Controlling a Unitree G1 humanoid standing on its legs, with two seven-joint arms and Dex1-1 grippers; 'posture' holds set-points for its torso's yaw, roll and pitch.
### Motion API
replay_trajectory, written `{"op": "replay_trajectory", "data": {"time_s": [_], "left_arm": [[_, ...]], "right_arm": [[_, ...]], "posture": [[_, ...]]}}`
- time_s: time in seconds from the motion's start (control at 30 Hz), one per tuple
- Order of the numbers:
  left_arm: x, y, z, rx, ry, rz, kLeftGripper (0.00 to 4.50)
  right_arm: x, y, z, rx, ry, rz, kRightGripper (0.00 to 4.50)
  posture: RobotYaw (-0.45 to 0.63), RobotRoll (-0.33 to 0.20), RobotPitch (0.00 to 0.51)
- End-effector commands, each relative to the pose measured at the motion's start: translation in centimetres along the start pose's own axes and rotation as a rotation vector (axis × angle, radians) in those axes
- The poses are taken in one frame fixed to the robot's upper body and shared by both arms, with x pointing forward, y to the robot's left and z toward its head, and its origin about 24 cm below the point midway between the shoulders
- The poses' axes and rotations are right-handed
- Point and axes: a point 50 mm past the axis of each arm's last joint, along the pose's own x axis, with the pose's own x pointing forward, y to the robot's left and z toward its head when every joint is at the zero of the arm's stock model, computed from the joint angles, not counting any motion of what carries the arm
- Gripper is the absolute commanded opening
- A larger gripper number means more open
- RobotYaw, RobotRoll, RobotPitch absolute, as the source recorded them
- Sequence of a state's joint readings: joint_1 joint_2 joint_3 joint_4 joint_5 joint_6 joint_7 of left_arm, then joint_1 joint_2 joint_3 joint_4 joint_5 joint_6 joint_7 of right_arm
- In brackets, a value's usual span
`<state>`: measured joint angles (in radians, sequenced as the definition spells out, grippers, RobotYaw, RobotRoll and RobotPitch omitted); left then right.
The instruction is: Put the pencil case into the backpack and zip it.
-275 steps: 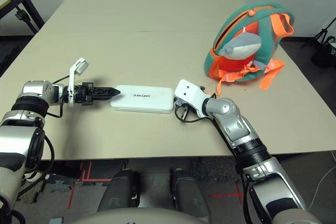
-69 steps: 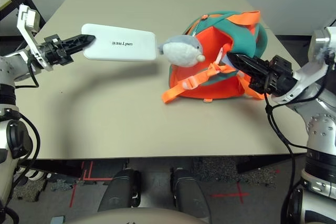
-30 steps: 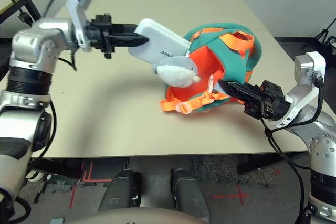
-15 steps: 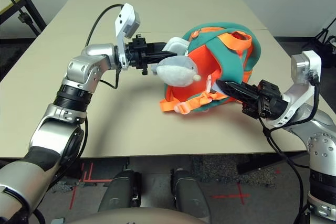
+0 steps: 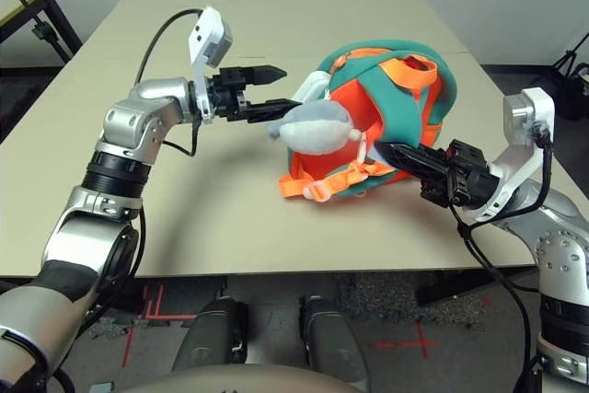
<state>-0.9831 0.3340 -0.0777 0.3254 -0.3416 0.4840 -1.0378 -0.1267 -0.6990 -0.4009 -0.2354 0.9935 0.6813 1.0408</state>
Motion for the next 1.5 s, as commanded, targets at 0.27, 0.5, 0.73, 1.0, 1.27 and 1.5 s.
{"op": "replay_trajectory", "data": {"time_s": [0.27,0.5,0.73,1.0,1.27,1.5], "left_arm": [[0.1,-0.5,-0.2,0.009,0.026,-0.010,1.53],[0.8,-1.0,-1.2,-0.025,0.034,-0.032,0.00],[1.7,-1.3,-2.7,-0.082,0.053,-0.056,0.00],[3.1,-1.7,-4.6,-0.113,0.071,-0.072,0.00],[5.1,-2.4,-6.4,-0.142,0.062,-0.060,0.00],[5.2,-3.1,-7.6,-0.121,0.088,-0.072,0.00]], "right_arm": [[0.2,0.3,0.1,-0.016,0.009,0.034,0.02],[0.1,0.4,0.1,-0.018,0.011,0.029,0.02],[0.2,0.4,0.1,-0.022,0.014,0.028,0.02],[0.1,0.4,0.0,-0.026,0.018,0.024,0.02],[0.1,0.5,-0.1,-0.027,0.018,0.023,0.02],[0.1,0.5,-0.1,-0.027,0.020,0.022,0.02]], "posture": [[0.10,0.000,0.086],[0.09,0.000,0.086],[0.08,0.000,0.085],[0.07,0.000,0.077],[0.06,0.000,0.077],[0.06,0.000,0.083]]}}
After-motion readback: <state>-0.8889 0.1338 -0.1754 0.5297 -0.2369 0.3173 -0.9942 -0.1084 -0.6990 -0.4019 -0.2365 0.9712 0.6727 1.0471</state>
